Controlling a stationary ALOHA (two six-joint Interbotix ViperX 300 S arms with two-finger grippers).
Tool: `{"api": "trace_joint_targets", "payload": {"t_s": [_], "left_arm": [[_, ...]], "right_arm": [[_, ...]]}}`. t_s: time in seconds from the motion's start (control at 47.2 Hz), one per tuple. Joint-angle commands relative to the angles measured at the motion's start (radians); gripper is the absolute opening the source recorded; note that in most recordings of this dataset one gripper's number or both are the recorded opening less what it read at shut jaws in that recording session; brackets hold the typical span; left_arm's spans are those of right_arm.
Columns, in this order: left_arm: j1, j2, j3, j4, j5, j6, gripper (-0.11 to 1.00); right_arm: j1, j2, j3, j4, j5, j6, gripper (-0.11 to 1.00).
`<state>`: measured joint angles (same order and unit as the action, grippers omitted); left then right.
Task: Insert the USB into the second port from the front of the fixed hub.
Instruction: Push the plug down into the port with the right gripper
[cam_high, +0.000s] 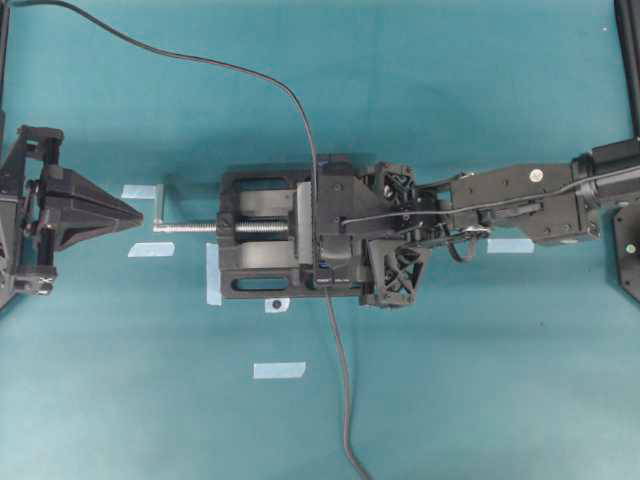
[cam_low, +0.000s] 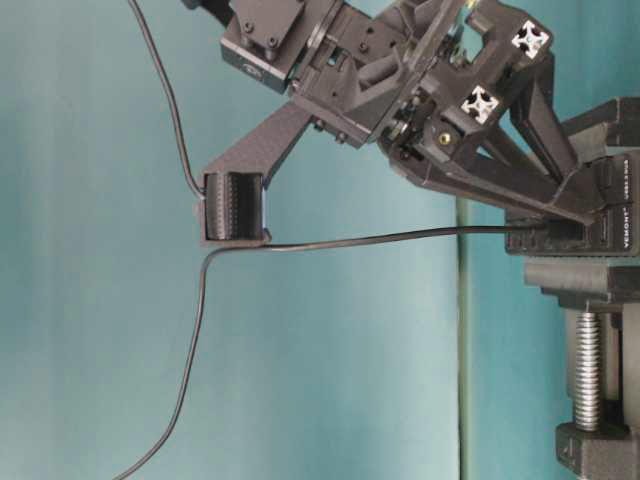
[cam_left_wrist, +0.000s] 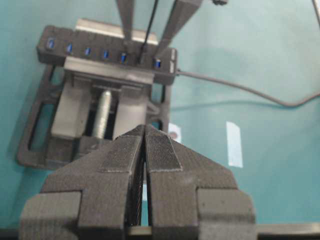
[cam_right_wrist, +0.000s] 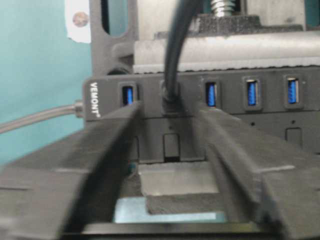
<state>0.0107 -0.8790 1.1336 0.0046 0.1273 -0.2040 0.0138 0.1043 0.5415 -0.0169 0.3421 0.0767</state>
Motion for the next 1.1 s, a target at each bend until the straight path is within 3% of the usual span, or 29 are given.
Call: {"api": "trace_joint_targets", "payload": {"t_s": [0.0,0.488,1.081], "left_arm": [[0.002,0.003,-0.011,0.002,-0.009,0.0,0.0],[-0.002,0.0,-0.009,0.002,-0.017,0.002,0.0],[-0.003,-0.006,0.006,0.002,-0.032,0.002,0.0]], "right_arm": [[0.006,-0.028,-0.025,0.0,0.0,0.011,0.77],[-0.006,-0.08,-0.002,0.0,-0.043,0.011,0.78],[-0.015,-0.198,0.094,0.006,-0.124,0.014,0.78]]}}
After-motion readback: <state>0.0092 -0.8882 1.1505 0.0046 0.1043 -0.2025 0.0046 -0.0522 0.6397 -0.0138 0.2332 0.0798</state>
